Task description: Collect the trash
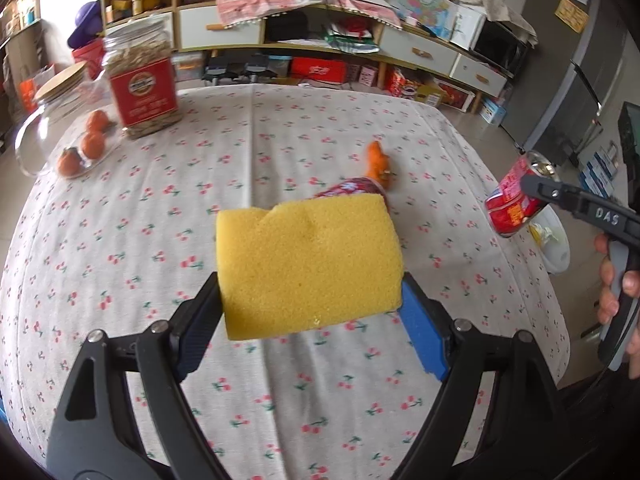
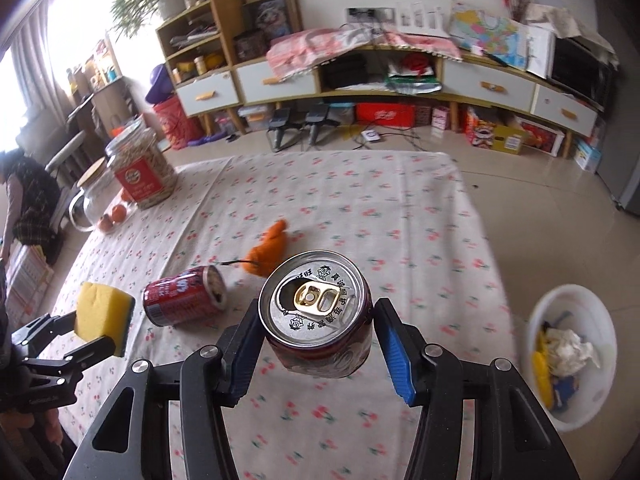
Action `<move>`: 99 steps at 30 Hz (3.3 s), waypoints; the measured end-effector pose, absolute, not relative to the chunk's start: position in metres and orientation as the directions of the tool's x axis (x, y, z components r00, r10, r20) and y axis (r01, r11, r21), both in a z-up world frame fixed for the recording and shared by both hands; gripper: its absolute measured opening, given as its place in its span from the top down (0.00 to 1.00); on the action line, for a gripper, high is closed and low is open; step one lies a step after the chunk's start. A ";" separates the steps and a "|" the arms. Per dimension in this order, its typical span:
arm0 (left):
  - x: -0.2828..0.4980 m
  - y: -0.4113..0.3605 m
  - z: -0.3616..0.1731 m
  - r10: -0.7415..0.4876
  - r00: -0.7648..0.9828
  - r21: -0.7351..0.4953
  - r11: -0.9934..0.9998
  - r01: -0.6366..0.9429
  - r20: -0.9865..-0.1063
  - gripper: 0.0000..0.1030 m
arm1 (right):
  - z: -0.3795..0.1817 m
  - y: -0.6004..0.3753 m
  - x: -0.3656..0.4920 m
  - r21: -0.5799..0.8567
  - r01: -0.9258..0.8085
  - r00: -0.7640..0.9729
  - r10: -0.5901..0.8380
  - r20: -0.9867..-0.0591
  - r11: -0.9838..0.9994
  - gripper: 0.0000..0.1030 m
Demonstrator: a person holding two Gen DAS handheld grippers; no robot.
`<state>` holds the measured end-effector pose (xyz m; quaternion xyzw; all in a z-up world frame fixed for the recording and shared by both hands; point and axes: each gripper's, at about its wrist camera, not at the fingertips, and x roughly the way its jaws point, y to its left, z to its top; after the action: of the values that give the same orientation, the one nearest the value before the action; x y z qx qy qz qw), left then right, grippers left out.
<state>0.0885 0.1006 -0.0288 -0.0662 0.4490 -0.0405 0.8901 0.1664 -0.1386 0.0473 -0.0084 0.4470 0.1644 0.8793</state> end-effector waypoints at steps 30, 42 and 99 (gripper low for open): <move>0.152 -0.190 -0.023 -0.353 0.508 -0.080 0.872 0.482 -0.786 0.18 | 0.050 -0.437 0.099 0.187 0.169 0.627 0.041 -0.778 0.968 0.46; 0.188 -0.281 -0.048 -0.401 0.441 -0.070 0.799 0.598 -0.803 0.16 | 0.046 -0.479 0.095 0.229 0.236 0.631 0.030 -0.775 0.944 0.46; 0.120 0.030 -0.014 -0.144 0.540 -0.074 0.986 0.149 -0.829 0.02 | 0.052 -0.374 0.139 0.150 0.171 0.575 0.025 -0.818 0.974 0.23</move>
<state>0.1199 0.0298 -0.0139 0.0029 0.4720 -0.0835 0.8776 0.1390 -0.3738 0.0522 0.1065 0.4593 -0.0413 0.8809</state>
